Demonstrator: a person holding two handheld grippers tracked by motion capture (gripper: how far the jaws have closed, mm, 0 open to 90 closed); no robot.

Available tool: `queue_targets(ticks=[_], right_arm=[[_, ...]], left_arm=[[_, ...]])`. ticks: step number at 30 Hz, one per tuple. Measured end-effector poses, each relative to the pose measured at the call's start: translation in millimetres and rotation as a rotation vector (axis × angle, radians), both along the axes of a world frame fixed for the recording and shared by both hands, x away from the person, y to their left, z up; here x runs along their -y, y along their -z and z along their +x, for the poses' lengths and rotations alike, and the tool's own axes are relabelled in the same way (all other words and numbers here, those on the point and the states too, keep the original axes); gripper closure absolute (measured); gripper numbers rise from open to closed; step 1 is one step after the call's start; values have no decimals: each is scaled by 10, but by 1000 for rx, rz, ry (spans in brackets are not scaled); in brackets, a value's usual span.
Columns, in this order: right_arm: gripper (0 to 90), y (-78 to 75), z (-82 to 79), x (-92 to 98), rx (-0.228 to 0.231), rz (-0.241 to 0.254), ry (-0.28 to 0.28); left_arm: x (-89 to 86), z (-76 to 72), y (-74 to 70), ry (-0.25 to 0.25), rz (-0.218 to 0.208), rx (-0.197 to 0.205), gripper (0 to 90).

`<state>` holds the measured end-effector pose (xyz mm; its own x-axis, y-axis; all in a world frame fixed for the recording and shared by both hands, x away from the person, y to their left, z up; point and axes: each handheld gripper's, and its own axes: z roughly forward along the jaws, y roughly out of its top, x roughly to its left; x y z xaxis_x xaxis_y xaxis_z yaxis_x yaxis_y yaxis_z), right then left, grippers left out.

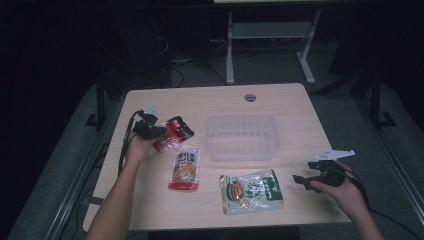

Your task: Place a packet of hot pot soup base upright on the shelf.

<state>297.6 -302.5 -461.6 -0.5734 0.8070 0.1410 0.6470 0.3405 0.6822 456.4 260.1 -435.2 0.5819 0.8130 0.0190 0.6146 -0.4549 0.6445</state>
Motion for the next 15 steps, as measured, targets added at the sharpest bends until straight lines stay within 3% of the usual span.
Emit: queue_targets(ticks=[8,15], right_arm=[[146,2,-4,-1,-2,-1,-4],[146,-1,-16,1,-7,-4,-5]], left_arm=[[10,15,46,-18,13,-16,900],[-39,-46,25,-30,64,-17,900]])
